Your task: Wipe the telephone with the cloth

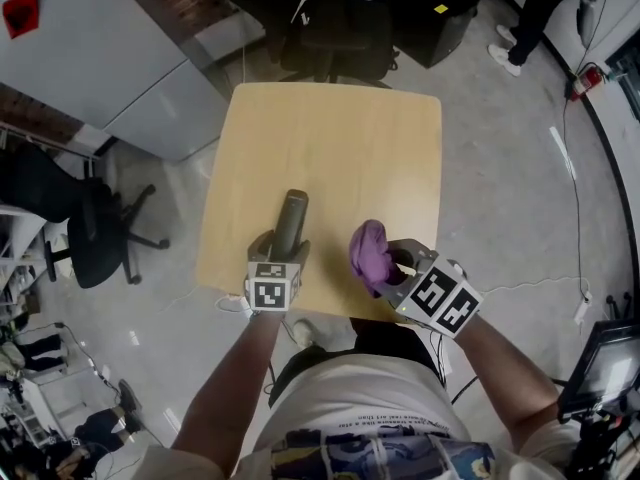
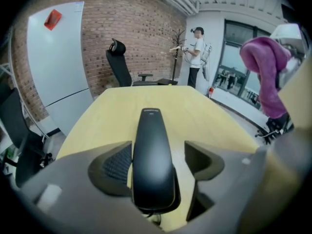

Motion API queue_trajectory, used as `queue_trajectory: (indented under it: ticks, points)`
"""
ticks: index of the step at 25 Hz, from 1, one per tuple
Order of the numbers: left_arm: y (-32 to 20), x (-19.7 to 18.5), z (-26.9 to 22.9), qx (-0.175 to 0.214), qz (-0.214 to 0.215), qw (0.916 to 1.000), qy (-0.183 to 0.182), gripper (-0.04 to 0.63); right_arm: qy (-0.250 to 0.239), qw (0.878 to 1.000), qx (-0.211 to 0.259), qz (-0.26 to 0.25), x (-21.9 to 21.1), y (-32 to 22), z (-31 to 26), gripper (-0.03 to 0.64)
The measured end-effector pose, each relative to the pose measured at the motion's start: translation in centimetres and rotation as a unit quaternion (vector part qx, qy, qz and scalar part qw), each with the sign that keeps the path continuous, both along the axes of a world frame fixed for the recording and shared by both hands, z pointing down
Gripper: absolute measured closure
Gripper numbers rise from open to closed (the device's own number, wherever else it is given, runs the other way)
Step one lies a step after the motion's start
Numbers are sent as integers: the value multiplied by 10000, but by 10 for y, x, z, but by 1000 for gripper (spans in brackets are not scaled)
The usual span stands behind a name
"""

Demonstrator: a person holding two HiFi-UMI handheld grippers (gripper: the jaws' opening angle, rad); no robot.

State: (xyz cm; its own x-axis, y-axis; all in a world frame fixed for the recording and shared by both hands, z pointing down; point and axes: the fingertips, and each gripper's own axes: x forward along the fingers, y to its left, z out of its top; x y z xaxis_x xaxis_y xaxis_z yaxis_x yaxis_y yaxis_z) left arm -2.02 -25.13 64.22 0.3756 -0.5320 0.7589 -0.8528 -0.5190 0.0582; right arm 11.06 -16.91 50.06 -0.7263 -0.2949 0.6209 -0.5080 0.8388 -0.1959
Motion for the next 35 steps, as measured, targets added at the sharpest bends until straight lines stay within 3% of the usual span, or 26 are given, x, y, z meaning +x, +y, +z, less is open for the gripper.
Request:
queue_trajectory:
  ticks: [8, 11, 13, 15, 17, 20, 22, 23, 24, 27, 35]
  points:
    - [44, -37, -22, 195, 167, 9993, 255, 213, 98, 9997, 221, 21, -36, 17, -12, 503]
    - [70, -59, -39, 218, 206, 9980, 556, 215, 99, 9995, 304, 83, -60, 28, -19, 503]
    - [88, -71, -57, 190, 222, 9944, 1011, 215, 62, 9994, 336, 84, -82, 38, -24, 503]
    - [106, -80, -83, 114, 179, 9834, 1804, 240, -24, 9992, 381, 107, -108, 48, -32, 503]
    - [124, -92, -118, 176, 198, 9663, 2561, 264, -69, 9988, 456, 155, -133, 61, -40, 503]
    - [149, -122, -154, 320, 299, 9501, 3089, 365, -202, 9981, 539, 217, -176, 83, -54, 503]
    - [166, -140, -160, 236, 369, 9474, 3171, 436, -257, 9974, 613, 273, -200, 97, -63, 503]
    - [176, -145, -159, 150, 456, 9472, 3170, 539, -241, 9971, 640, 326, -208, 106, -67, 503]
    - [187, -147, -157, 42, 584, 9462, 3184, 592, -199, 9969, 659, 390, -213, 115, -69, 503]
    - [218, -135, -157, -163, 969, 9408, 3245, 592, -104, 9965, 673, 494, -211, 145, -73, 503]
    - [277, -86, -194, 101, 1600, 9304, 3297, 592, -146, 9962, 713, 478, -187, 208, -75, 503]
